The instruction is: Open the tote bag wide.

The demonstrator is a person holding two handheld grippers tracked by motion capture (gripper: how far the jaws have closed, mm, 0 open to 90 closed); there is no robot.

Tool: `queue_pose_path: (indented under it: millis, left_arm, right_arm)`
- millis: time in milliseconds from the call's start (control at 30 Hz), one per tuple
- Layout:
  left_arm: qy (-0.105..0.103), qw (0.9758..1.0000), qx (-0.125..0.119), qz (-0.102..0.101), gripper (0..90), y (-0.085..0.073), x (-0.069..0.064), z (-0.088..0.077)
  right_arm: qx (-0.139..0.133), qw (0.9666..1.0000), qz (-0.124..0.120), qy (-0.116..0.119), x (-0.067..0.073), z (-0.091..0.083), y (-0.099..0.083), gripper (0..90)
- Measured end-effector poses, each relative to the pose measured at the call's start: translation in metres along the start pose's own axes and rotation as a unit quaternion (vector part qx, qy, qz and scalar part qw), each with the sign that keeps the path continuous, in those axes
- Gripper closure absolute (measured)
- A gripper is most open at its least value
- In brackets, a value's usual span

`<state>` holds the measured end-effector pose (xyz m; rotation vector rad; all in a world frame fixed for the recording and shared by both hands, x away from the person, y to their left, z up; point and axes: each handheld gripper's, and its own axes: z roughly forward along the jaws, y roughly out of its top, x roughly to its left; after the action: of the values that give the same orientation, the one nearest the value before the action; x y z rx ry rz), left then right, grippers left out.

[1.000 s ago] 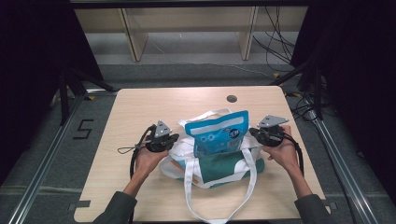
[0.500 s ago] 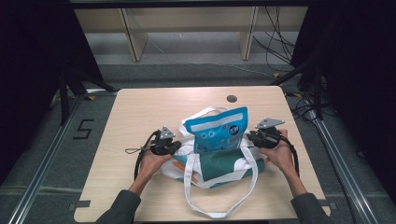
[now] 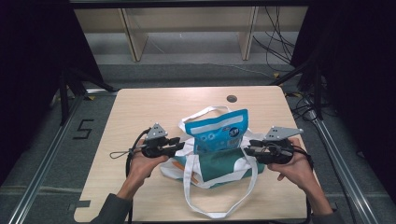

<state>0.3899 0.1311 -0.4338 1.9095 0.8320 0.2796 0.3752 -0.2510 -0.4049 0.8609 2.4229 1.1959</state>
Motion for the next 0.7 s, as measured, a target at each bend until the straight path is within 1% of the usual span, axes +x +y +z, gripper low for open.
queue_pose_path:
  millis: [33, 100, 133, 167, 200, 233, 267, 300, 333, 367, 400, 467, 500, 533, 567, 600, 633, 667, 700]
  left_arm:
    - [-0.014, 0.9999, -0.004, -0.006, 70.9, -0.002, -0.006, 0.000]
    - [-0.021, 0.9998, -0.002, 0.002, 75.4, -0.002, -0.013, 0.002]
    - [-0.035, 0.9994, -0.001, -0.004, 77.4, -0.003, -0.017, 0.003]
    - [-0.039, 0.9992, -0.002, -0.001, 80.9, -0.004, -0.021, 0.004]
    - [-0.038, 0.9993, 0.003, 0.004, 82.1, -0.004, -0.023, 0.004]
    - [-0.044, 0.9989, 0.005, 0.017, 82.7, -0.006, -0.025, 0.003]
    - [-0.038, 0.9992, 0.002, 0.013, 83.3, -0.008, -0.026, 0.002]
    - [-0.039, 0.9992, 0.002, 0.010, 83.7, -0.010, -0.026, 0.001]
    - [-0.042, 0.9991, 0.006, 0.008, 84.4, -0.012, -0.026, 0.000]
    - [-0.041, 0.9991, 0.004, 0.011, 84.7, -0.015, -0.026, 0.000]
    - [-0.042, 0.9989, 0.006, 0.018, 85.2, -0.019, -0.027, 0.000]
    - [-0.031, 0.9986, 0.026, 0.034, 86.6, -0.033, -0.032, 0.008]
    - [-0.031, 0.9974, 0.045, 0.046, 87.1, -0.042, -0.035, 0.015]
    - [-0.032, 0.9966, 0.059, 0.048, 87.3, -0.050, -0.039, 0.023]
    - [-0.028, 0.9947, 0.076, 0.063, 87.3, -0.059, -0.043, 0.031]
    - [-0.021, 0.9933, 0.086, 0.074, 87.3, -0.062, -0.045, 0.035]
    - [-0.014, 0.9913, 0.093, 0.092, 88.4, -0.066, -0.048, 0.039]
    - [-0.002, 0.9900, 0.095, 0.105, 89.3, -0.067, -0.050, 0.043]
    - [0.001, 0.9896, 0.097, 0.107, 89.4, -0.067, -0.051, 0.045]
  right_arm:
    - [-0.002, 1.0000, 0.001, 0.001, 0.000, 0.004, -0.001, 59.3]
    - [0.000, 1.0000, 0.007, -0.002, -0.001, 0.008, -0.002, 61.9]
    - [-0.006, 1.0000, 0.006, 0.000, -0.004, 0.011, -0.003, 65.8]
    - [-0.005, 1.0000, 0.002, 0.005, -0.005, 0.013, -0.004, 71.8]
    - [0.004, 0.9999, -0.009, 0.009, -0.005, 0.015, -0.005, 75.0]
    - [0.015, 0.9998, -0.013, 0.003, -0.004, 0.016, -0.007, 77.9]
    - [0.025, 0.9994, -0.024, -0.005, -0.002, 0.017, -0.009, 79.8]
    - [0.032, 0.9992, -0.024, -0.003, -0.001, 0.016, -0.009, 80.5]
    - [0.025, 0.9990, -0.037, -0.006, -0.001, 0.016, -0.009, 81.0]
    - [0.033, 0.9989, -0.034, -0.007, 0.003, 0.014, -0.009, 81.2]
    - [0.037, 0.9982, -0.046, -0.002, 0.006, 0.012, -0.009, 81.5]
    - [0.055, 0.9962, -0.067, 0.000, 0.016, 0.009, -0.013, 81.9]
    - [0.067, 0.9955, -0.067, 0.004, 0.020, 0.009, -0.017, 82.1]
    - [0.075, 0.9946, -0.072, 0.006, 0.024, 0.013, -0.023, 82.4]
    - [0.089, 0.9936, -0.069, 0.005, 0.028, 0.017, -0.029, 82.6]
    - [0.099, 0.9929, -0.064, 0.008, 0.030, 0.022, -0.035, 82.9]
    - [0.105, 0.9926, -0.062, 0.009, 0.030, 0.026, -0.038, 83.1]
    - [0.114, 0.9916, -0.058, 0.015, 0.029, 0.029, -0.040, 83.3]
    - [0.124, 0.9908, -0.052, 0.017, 0.029, 0.033, -0.042, 83.4]
